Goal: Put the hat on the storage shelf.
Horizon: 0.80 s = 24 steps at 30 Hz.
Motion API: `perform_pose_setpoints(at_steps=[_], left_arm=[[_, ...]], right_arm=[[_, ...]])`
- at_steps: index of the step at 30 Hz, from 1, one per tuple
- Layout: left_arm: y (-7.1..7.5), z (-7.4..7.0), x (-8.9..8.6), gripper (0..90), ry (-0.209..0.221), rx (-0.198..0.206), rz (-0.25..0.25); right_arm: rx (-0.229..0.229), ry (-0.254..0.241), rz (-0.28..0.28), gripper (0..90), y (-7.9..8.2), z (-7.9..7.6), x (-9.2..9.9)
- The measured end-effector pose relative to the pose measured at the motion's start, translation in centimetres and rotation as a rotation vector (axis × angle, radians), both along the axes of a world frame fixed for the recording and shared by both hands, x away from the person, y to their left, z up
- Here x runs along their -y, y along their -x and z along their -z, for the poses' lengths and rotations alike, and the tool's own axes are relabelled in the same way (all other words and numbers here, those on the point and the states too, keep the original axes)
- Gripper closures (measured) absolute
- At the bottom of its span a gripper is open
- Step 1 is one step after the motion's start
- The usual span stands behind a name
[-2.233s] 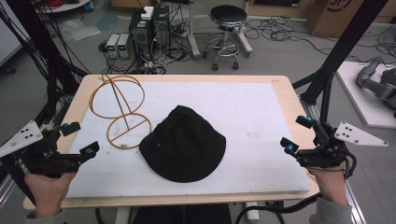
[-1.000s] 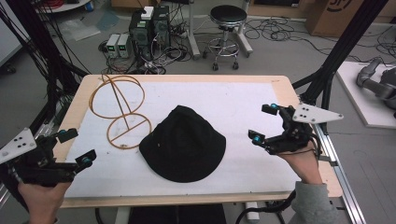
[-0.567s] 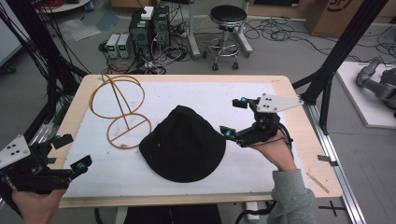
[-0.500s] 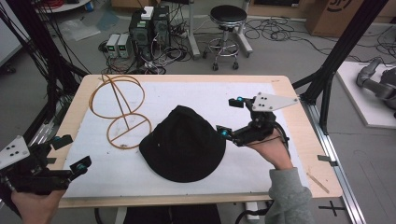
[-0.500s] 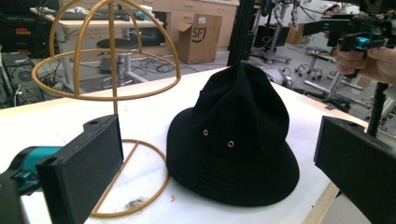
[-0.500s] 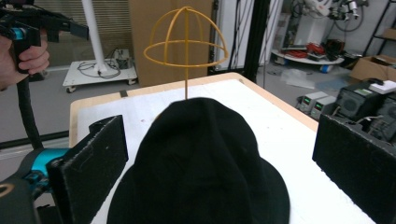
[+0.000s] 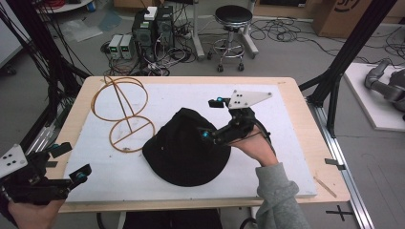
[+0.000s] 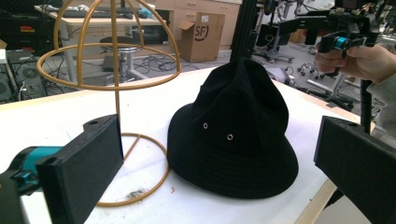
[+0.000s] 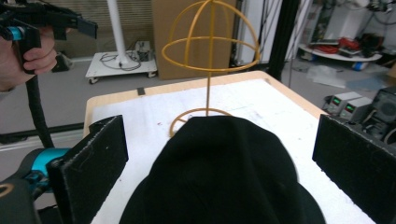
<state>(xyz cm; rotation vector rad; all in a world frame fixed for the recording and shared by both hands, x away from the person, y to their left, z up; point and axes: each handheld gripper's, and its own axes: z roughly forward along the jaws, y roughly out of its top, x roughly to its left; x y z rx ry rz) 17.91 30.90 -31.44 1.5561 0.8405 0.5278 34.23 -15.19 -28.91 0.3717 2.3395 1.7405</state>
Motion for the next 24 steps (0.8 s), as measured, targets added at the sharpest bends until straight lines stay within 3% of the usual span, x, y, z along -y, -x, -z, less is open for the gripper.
perform_pose_setpoints(at_steps=[9, 24], left_arm=[[0.3, 0.1, -0.1, 1.7, -0.003, -0.006, -0.003], [1.0, 0.5, -0.3, 1.7, -0.008, -0.02, -0.015]], right_arm=[[-0.019, 0.033, -0.039, 2.9, -1.5, 0.8, -3.0], [-0.066, 0.039, -0.082, 6.0, -4.2, 2.8, -4.5]])
